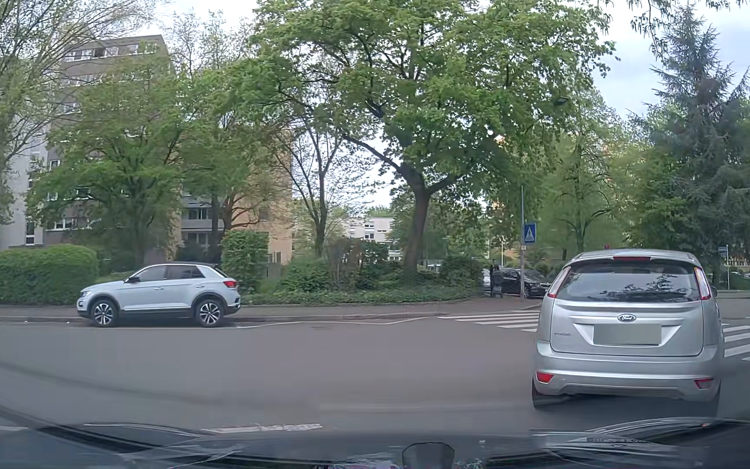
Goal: Follow the waypoints while adhering to traffic rules and regulations
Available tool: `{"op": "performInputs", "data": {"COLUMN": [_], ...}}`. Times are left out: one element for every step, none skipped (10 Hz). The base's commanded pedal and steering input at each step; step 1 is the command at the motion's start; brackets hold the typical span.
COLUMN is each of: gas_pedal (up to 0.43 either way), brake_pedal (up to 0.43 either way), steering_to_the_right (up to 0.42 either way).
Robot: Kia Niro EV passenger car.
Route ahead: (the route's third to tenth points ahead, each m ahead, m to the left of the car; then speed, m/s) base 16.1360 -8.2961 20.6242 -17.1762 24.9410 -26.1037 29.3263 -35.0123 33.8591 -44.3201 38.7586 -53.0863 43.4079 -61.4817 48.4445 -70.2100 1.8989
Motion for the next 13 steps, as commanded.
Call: {"op": "performInputs", "data": {"gas_pedal": [0.0,0.0,0.0,0.0,0.0,0.0,0.0,0.0,0.0,0.028,0.028,0.028,0.028], "brake_pedal": [0.012,0.0,0.0,0.0,0.0,0.0,0.0,0.0,0.0,0.0,0.0,0.0,0.0], "steering_to_the_right": [0.297,0.302,0.312,0.326,0.341,0.354,0.362,0.372,0.381,0.394,0.409,0.425,0.441]}}
